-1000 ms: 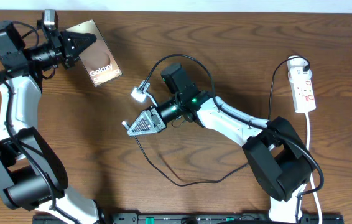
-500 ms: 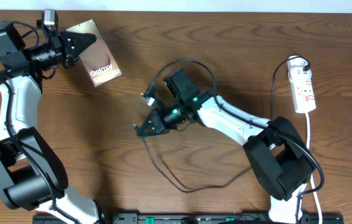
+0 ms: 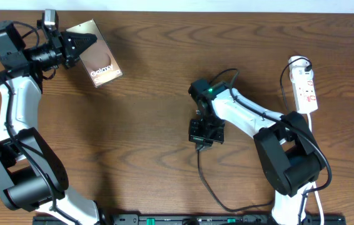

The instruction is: Plug charger to phone and switch on socket

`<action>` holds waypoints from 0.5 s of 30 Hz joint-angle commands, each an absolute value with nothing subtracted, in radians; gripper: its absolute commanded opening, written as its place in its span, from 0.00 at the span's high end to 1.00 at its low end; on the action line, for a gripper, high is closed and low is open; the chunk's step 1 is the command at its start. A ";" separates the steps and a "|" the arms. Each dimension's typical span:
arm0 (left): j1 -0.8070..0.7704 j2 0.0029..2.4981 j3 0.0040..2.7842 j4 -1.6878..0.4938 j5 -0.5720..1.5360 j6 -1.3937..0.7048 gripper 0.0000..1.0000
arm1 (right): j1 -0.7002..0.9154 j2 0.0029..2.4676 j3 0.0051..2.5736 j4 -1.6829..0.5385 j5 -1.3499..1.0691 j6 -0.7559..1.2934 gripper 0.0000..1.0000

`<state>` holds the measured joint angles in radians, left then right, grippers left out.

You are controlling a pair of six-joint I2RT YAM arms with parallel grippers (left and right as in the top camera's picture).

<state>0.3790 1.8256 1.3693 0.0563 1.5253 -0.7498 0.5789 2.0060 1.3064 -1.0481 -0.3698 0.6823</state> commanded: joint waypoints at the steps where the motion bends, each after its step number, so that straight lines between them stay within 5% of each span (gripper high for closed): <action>1: 0.383 1.826 1.376 0.062 1.571 -0.725 0.92 | 0.616 2.016 1.301 -1.066 -0.279 0.730 0.99; 15: 0.383 1.826 1.376 0.062 1.571 -0.725 0.92 | 0.678 2.016 1.174 -0.987 -0.325 0.774 0.99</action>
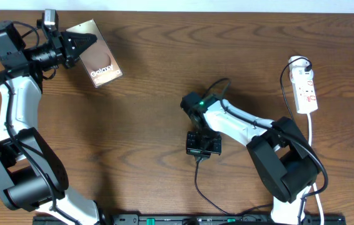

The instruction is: Plug charger to phone and switch on socket

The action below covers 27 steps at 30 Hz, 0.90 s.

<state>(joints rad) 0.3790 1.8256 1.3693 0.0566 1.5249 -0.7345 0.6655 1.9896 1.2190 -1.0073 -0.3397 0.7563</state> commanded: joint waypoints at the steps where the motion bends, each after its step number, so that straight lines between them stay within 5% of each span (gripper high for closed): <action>1: 0.383 1.826 1.376 0.062 1.571 -0.725 0.92 | 0.678 2.016 1.174 -0.982 -0.324 0.774 0.99; 11: 0.383 1.826 1.376 0.062 1.571 -0.725 0.92 | 0.635 2.016 1.242 -0.913 -0.426 0.654 0.99; 20: 0.383 1.826 1.376 0.062 1.571 -0.717 0.92 | 0.617 2.016 1.298 -0.273 -1.142 0.449 0.99; 27: 0.361 1.826 1.367 0.062 1.571 -0.656 0.92 | 0.619 2.016 1.298 0.052 -1.304 0.517 0.99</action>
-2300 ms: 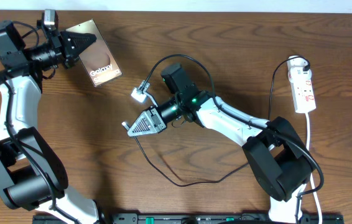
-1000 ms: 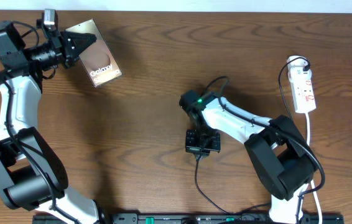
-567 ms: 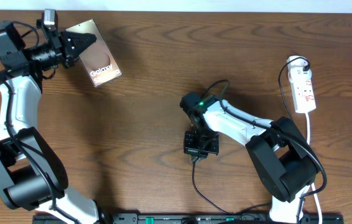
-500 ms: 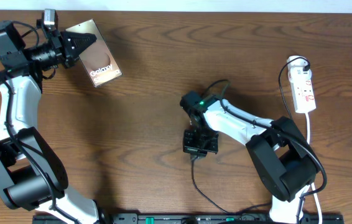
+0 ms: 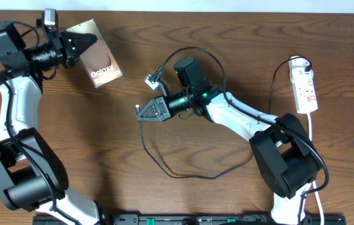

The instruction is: Plug charger to phone and switch on socket

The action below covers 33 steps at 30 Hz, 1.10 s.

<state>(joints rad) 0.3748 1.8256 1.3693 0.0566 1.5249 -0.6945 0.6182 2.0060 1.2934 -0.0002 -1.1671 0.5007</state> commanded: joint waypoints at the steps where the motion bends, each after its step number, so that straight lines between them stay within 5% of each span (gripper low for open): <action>1: 0.358 1.826 1.364 0.062 1.571 -0.646 0.92 | 0.619 2.016 1.298 0.074 -1.321 0.516 0.99; 19: 0.350 1.826 1.357 0.062 1.571 -0.625 0.92 | 0.616 2.016 1.296 0.052 -1.272 0.519 0.99; 22: 0.350 1.826 1.357 0.062 1.571 -0.625 0.92 | 0.616 2.016 1.296 -0.038 -1.125 0.509 0.99; 29: 0.350 1.826 1.357 0.062 1.571 -0.624 0.93 | 0.594 2.016 1.296 -0.612 -0.316 0.586 0.99; 33: 0.350 1.826 1.357 0.062 1.571 -0.621 0.93 | 0.591 2.016 1.297 -0.661 -0.128 0.632 0.99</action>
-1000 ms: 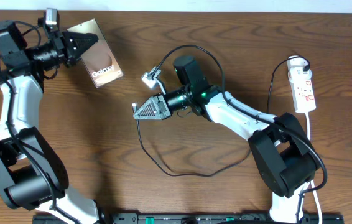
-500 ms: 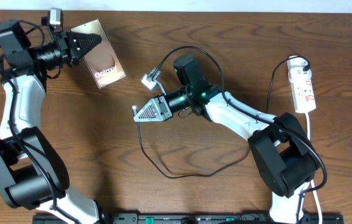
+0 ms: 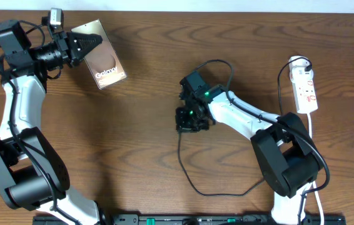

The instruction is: Plug charger to phone and switch on socket

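Note:
A gold Galaxy phone (image 3: 105,64) lies back-up at the far left of the table. My left gripper (image 3: 91,43) is at its top left edge, its fingers closed on that edge. Near the table's middle my right gripper (image 3: 189,120) points down at the wood, shut on the black charger cable (image 3: 189,181). The cable runs from under it in a loop toward the front edge. The cable's plug tip is hidden under the gripper. A white power strip (image 3: 306,89) with a red-marked switch lies at the far right.
A white lead (image 3: 311,134) runs from the power strip down the right side toward my right arm's base. A black rail (image 3: 164,220) lines the front edge. Bare brown wood lies between the phone and my right gripper.
My right gripper was stretched left toward the phone with the cable; it is now back near the middle, pointing down. The phone and left gripper have shifted slightly right.
At first my right gripper pointed down on the cable at the table's middle, then sat a little further left. Later it reached left toward the phone with the cable trailing. Now it is back at the middle. My left gripper stayed at the phone's edge throughout.

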`<action>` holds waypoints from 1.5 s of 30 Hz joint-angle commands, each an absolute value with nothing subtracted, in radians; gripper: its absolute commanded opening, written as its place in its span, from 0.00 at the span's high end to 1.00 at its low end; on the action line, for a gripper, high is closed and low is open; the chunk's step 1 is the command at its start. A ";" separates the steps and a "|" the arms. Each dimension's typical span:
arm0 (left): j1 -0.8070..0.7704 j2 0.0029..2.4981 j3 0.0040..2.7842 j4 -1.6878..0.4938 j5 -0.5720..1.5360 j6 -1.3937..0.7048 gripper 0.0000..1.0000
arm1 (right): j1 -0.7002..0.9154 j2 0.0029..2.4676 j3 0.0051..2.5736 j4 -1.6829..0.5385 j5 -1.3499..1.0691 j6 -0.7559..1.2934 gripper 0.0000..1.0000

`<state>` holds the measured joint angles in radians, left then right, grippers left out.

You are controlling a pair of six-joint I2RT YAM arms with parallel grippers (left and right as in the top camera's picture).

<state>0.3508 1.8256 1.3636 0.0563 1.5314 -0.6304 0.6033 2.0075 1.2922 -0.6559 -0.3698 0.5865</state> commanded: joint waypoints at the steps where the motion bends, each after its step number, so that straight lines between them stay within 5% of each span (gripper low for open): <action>1: 0.350 1.826 1.357 0.062 1.571 -0.621 0.92 | 0.592 2.016 1.296 -0.661 -0.072 0.632 0.99; 9: 0.350 1.826 1.357 0.062 1.571 -0.621 0.92 | 0.608 2.016 1.290 -0.608 0.258 0.632 0.99; 27: 0.350 1.826 1.357 0.062 1.571 -0.621 0.93 | 0.610 2.016 1.196 -0.404 0.268 0.635 0.99; 34: 0.350 1.826 1.357 0.062 1.571 -0.621 0.92 | 0.609 2.000 1.197 -0.408 0.047 0.534 0.99; 45: 0.350 1.826 1.357 0.062 1.571 -0.621 0.92 | 0.600 1.969 1.200 -0.176 -0.873 0.320 0.99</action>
